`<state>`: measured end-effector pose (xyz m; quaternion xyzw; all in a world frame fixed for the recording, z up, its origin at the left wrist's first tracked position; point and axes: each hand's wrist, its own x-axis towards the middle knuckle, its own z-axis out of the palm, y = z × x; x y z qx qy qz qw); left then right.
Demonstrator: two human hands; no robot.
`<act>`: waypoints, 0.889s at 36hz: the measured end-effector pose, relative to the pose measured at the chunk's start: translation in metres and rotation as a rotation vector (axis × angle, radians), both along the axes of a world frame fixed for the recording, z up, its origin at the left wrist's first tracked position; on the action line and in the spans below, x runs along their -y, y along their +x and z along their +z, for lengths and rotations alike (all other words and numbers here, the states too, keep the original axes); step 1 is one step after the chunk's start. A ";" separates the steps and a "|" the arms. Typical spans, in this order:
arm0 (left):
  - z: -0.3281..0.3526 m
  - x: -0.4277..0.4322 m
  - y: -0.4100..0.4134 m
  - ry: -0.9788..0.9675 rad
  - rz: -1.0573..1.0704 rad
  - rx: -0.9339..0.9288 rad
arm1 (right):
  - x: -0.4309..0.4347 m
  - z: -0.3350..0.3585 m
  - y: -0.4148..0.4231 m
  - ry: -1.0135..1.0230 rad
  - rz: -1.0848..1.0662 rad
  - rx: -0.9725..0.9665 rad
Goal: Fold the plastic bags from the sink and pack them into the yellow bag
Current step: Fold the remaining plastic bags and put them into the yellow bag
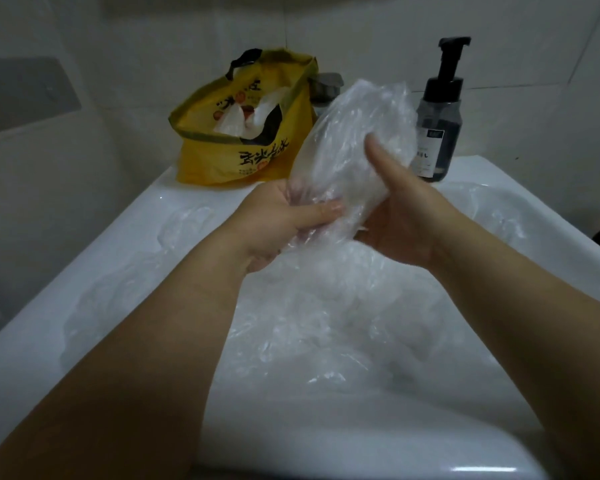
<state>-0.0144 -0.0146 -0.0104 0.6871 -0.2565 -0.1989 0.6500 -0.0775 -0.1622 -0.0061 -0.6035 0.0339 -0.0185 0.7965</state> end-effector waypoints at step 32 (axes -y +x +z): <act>-0.007 -0.007 -0.002 0.635 -0.340 0.017 | 0.042 0.025 -0.011 0.450 -0.092 0.200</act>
